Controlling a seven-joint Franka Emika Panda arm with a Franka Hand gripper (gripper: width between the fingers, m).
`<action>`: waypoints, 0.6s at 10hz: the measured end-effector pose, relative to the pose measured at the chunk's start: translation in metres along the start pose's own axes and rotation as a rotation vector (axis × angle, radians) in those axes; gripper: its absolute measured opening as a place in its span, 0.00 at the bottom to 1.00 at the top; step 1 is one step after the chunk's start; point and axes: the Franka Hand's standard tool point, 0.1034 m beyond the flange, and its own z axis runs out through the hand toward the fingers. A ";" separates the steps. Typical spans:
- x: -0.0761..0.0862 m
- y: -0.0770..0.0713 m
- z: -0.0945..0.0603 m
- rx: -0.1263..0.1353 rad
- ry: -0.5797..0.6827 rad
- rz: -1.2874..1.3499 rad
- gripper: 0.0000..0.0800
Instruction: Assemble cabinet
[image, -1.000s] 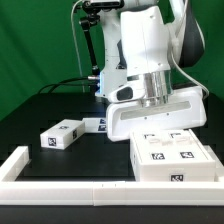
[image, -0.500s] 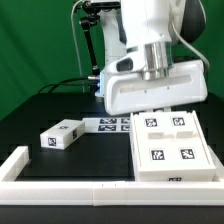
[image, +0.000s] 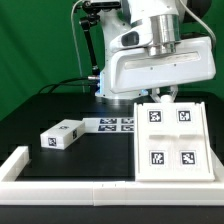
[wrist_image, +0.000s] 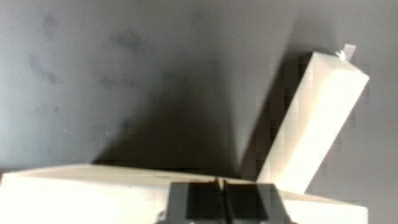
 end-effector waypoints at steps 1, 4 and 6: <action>0.006 -0.003 -0.001 0.002 0.002 -0.008 0.01; 0.005 -0.003 -0.001 0.002 0.002 -0.016 0.01; 0.012 0.000 -0.008 0.006 -0.015 -0.020 0.01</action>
Offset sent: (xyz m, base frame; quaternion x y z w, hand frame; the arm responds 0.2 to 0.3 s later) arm 0.0000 0.0000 0.0000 0.0000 0.0000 0.0000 1.0000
